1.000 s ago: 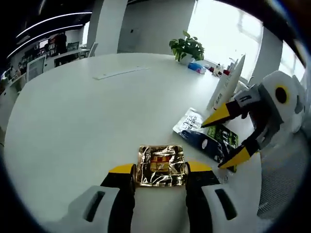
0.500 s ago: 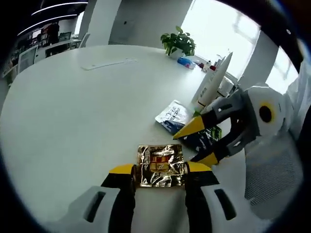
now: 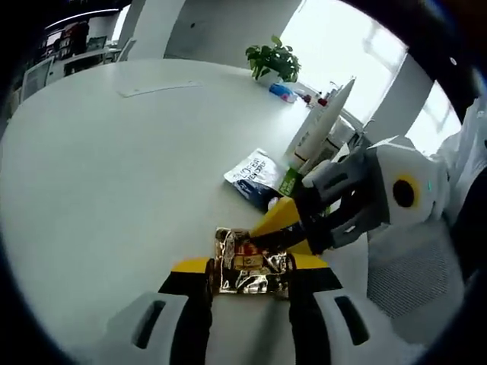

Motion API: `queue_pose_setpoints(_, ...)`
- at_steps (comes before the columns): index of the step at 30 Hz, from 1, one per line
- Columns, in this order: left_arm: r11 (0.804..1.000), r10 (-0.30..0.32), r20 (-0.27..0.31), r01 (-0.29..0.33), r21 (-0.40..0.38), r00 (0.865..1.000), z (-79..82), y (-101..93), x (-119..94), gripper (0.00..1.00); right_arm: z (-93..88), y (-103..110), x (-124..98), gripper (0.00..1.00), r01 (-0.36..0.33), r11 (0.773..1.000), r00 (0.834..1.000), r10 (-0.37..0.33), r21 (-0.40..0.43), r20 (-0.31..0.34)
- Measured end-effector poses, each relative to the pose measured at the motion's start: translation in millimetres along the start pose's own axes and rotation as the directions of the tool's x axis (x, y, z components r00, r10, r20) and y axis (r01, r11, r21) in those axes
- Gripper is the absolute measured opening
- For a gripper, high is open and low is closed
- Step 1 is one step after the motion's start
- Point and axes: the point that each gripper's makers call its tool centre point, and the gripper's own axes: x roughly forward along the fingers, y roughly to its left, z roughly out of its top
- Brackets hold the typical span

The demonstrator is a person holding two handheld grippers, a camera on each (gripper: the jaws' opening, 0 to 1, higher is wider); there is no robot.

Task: Arrange the skincare products in the storage area until every visible bottle or jar stands upright without overlapping.

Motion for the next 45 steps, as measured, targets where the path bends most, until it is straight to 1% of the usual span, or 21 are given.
queue_pose_setpoints(4, 0.999, -0.004, 0.027, 0.005, -0.033, 1.0, 7.6, 11.8, -1.6, 0.37, -0.1, -1.7, -1.8, 0.0, 0.009, 1.0, 1.0, -0.009, -0.025, -0.005)
queue_pose_setpoints(7, 0.999, 0.001, 0.045, 0.001, -0.044, 0.999, 11.6, 12.5, -3.3, 0.37, 1.8, -2.5, -4.9, 0.0, 0.017, 0.999, 1.0, -0.017, -0.044, -0.002)
queue_pose_setpoints(9, 0.997, -0.036, 0.076, 0.041, -0.064, 0.996, 17.6, 6.1, -6.1, 0.3, 3.4, -4.5, -5.9, 0.0, 0.023, 0.998, 1.0, -0.023, -0.053, -0.001)
queue_pose_setpoints(10, 0.997, -0.028, 0.091, 0.034, -0.065, 0.995, 20.7, 5.6, -8.1, 0.28, 4.5, -6.5, -7.5, 0.0, 0.027, 0.998, 1.0, -0.027, -0.051, 0.002)
queue_pose_setpoints(14, 0.999, 0.027, 0.122, -0.022, -0.049, 0.992, 28.4, 14.6, -14.1, 0.31, 6.6, -9.9, -15.6, 0.0, 0.029, 0.997, 1.0, -0.028, -0.071, 0.006)
queue_pose_setpoints(16, 0.997, 0.052, 0.149, -0.043, -0.06, 0.987, 32.7, 23.7, -19.9, 0.27, 6.2, -10.5, -18.5, 0.0, 0.033, 0.995, 0.999, -0.032, -0.091, 0.009)
queue_pose_setpoints(19, 0.994, 0.067, 0.196, -0.047, -0.104, 0.978, 39.7, 30.5, -31.1, 0.27, 7.6, -12.0, -26.4, 0.0, 0.039, 0.991, 0.999, -0.037, -0.128, 0.014)
queue_pose_setpoints(23, 0.985, 0.074, 0.211, -0.039, -0.168, 0.975, 38.5, 33.2, -38.3, 0.27, 12.3, -15.0, -37.3, 0.0, 0.051, 0.986, 0.998, -0.046, -0.159, 0.032)
queue_pose_setpoints(27, 0.965, 0.026, 0.232, 0.036, -0.261, 0.972, 38.9, 22.5, -39.3, 0.27, 27.6, -18.3, -53.0, 0.0, 0.069, 0.974, 0.994, -0.049, -0.216, 0.096)
queue_pose_setpoints(29, 0.958, 0.007, 0.235, 0.061, -0.282, 0.972, 39.9, 18.9, -38.7, 0.29, 33.4, -17.9, -58.3, 0.0, 0.073, 0.968, 0.992, -0.046, -0.239, 0.116)
queue_pose_setpoints(32, 0.941, -0.019, 0.233, 0.096, -0.324, 0.972, 41.7, 10.9, -36.6, 0.28, 44.3, -17.6, -67.7, 0.0, 0.104, 0.943, 0.985, -0.055, -0.316, 0.161)
queue_pose_setpoints(33, 0.939, -0.045, 0.238, 0.123, -0.322, 0.97, 43.3, 4.6, -35.7, 0.27, 45.0, -16.9, -69.0, 0.0, 0.109, 0.937, 0.985, -0.057, -0.331, 0.164)
queue_pose_setpoints(34, 0.93, -0.073, 0.244, 0.154, -0.335, 0.967, 44.9, -1.4, -34.9, 0.25, 44.9, -16.1, -70.1, 0.0, 0.118, 0.929, 0.984, -0.063, -0.351, 0.164)
queue_pose_setpoints(35, 0.912, -0.105, 0.24, 0.19, -0.365, 0.965, 45.2, -8.5, -33.8, 0.21, 43.9, -14.6, -70.0, 0.0, 0.114, 0.927, 0.986, -0.06, -0.357, 0.158)
queue_pose_setpoints(36, 0.903, -0.112, 0.235, 0.198, -0.38, 0.966, 44.7, -10.6, -32.8, 0.17, 43.2, -13.3, -69.6, 0.0, 0.11, 0.928, 0.986, -0.057, -0.356, 0.154)
queue_pose_setpoints(38, 0.906, -0.116, 0.227, 0.197, -0.375, 0.967, 44.0, -12.9, -30.2, 0.1, 43.2, -12.4, -69.8, 0.0, 0.113, 0.927, 0.986, -0.06, -0.358, 0.157)
queue_pose_setpoints(39, 0.906, -0.109, 0.217, 0.187, -0.379, 0.97, 42.5, -12.2, -29.6, 0.1, 43.3, -11.9, -70.2, 0.0, 0.113, 0.925, 0.986, -0.059, -0.362, 0.157)
queue_pose_setpoints(40, 0.9, -0.112, 0.207, 0.187, -0.393, 0.972, 40.5, -12.6, -29.7, 0.08, 43.4, -11.2, -70.9, 0.0, 0.116, 0.923, 0.985, -0.06, -0.367, 0.16)
queue_pose_setpoints(42, 0.895, -0.115, 0.209, 0.192, -0.402, 0.971, 40.0, -12.5, -30.3, 0.04, 45.1, -10.1, -73.3, 0.0, 0.124, 0.915, 0.983, -0.061, -0.385, 0.174)
queue_pose_setpoints(43, 0.888, -0.122, 0.208, 0.2, -0.414, 0.97, 39.3, -13.0, -31.5, 0.01, 45.4, -9.9, -73.7, 0.0, 0.125, 0.912, 0.983, -0.06, -0.39, 0.176)
queue_pose_setpoints(45, 0.883, -0.132, 0.212, 0.212, -0.418, 0.968, 39.3, -15.4, -33.6, 0.0, 44.9, -10.0, -74.7, 0.0, 0.127, 0.912, 0.982, -0.059, -0.391, 0.18)
